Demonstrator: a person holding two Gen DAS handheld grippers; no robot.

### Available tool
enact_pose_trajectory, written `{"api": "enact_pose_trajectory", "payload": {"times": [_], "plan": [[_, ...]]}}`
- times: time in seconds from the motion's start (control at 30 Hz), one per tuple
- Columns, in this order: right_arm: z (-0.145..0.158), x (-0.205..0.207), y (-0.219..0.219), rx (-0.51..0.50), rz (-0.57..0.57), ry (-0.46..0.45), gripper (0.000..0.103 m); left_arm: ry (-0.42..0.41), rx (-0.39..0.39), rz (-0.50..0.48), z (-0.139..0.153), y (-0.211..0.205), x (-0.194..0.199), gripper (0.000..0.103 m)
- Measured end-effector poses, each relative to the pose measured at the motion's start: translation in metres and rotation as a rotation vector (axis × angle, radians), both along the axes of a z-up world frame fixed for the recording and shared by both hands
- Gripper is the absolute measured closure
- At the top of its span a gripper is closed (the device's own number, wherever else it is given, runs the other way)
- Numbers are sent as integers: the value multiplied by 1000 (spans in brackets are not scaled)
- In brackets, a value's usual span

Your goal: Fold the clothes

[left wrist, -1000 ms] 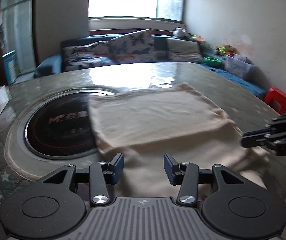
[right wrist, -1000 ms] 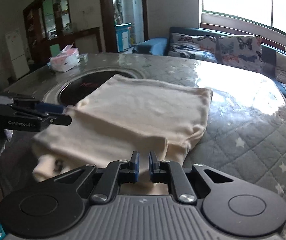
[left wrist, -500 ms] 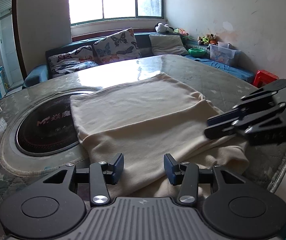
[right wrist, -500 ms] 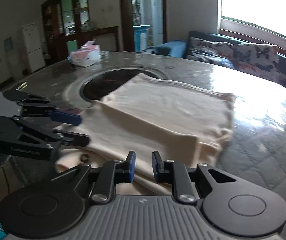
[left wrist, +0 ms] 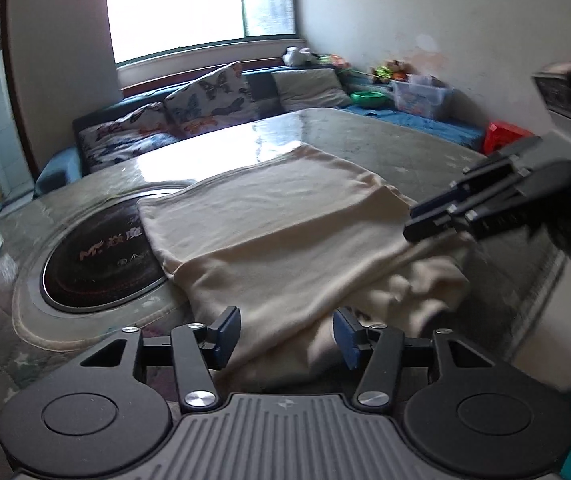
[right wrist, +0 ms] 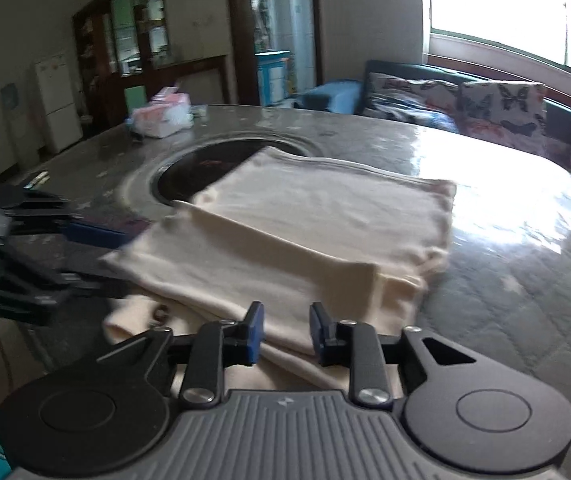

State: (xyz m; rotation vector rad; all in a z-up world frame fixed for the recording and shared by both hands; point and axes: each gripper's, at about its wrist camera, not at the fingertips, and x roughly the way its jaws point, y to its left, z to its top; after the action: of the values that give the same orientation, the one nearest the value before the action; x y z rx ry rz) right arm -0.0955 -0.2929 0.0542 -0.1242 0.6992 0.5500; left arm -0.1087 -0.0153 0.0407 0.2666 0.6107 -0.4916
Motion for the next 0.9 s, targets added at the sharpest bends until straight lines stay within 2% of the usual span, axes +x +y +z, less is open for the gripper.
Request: {"api": "enact_pose_trajectory", "payload": {"times": [0.13,0.2,0.3,0.53,0.63,0.7,0.8,0.9], "plan": [[-8,1,-13,22,-24,36,75,-7,65,-73,-6,0,-13,47],[-4,-1,-13,27,-16,27,68,-21,102,-109,-9,-3,-18,47],[1,-4,-12,21,-1,9,66,-53,142,-158,-16,-9,-21,47],[9,-17,-16,-31,18,-7,57,-130,191,-195,-27,-24,-19,48],[11,-24,-18,-68,42,-18,54,-147,192,-216,-29,-26,-17,62],[12,-29,-19,-97,65,-20,51,-142,179,-225,-28,-26,-15,80],[12,-37,-19,-146,109,-30,48,-141,139,-200,-21,-23,-6,89],[13,-46,-17,-192,165,-61,42,-119,72,-159,-10,-16,8,91]]}}
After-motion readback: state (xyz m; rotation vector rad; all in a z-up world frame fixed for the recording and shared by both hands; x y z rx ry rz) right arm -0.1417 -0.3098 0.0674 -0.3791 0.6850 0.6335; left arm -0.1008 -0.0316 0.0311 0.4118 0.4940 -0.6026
